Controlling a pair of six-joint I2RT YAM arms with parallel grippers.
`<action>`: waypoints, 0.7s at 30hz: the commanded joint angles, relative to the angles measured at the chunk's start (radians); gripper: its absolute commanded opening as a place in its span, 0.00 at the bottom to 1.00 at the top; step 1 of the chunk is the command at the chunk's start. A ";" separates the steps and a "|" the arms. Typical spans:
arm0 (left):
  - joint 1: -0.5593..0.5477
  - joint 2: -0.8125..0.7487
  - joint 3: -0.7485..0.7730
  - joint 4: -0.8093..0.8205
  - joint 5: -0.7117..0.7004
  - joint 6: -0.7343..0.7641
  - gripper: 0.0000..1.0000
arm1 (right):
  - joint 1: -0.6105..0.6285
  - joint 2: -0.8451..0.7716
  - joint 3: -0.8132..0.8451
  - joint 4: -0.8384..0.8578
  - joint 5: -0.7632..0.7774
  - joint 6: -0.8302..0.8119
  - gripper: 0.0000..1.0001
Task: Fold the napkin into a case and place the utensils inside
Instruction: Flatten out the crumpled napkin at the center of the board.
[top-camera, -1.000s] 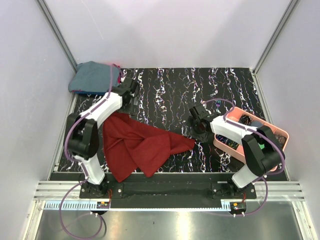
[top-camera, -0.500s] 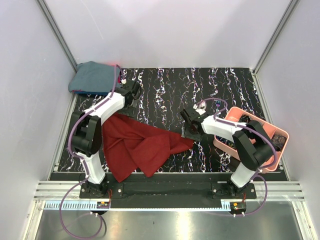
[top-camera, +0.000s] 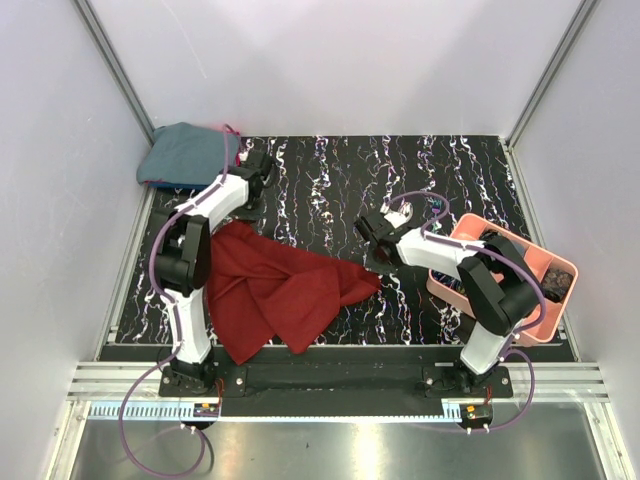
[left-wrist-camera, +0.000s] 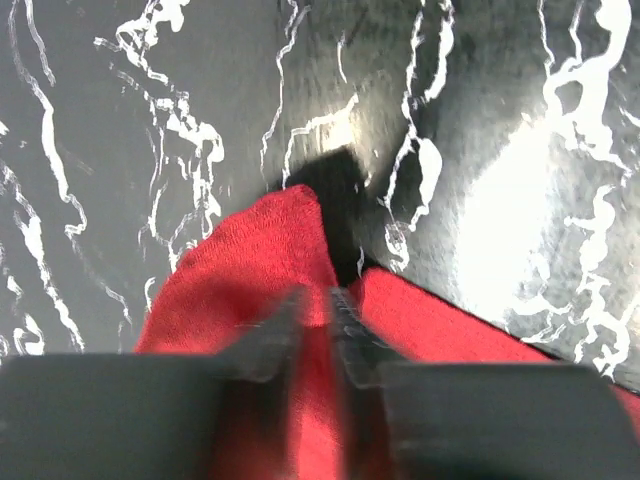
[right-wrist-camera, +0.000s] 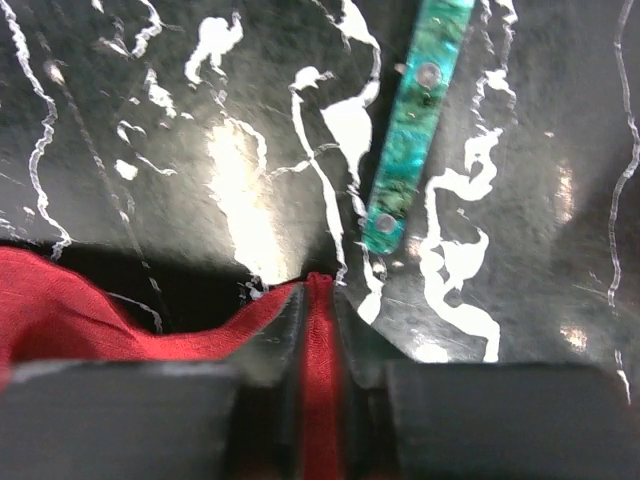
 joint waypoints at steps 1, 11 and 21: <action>0.072 0.007 0.082 0.032 0.095 -0.007 0.00 | 0.007 0.024 0.030 0.029 0.046 -0.085 0.06; 0.144 -0.477 -0.016 0.119 0.084 -0.089 0.00 | 0.001 -0.229 0.283 0.001 0.183 -0.377 0.00; 0.150 -0.605 -0.169 0.153 0.519 -0.154 0.61 | 0.000 -0.304 0.487 0.131 -0.075 -0.637 0.00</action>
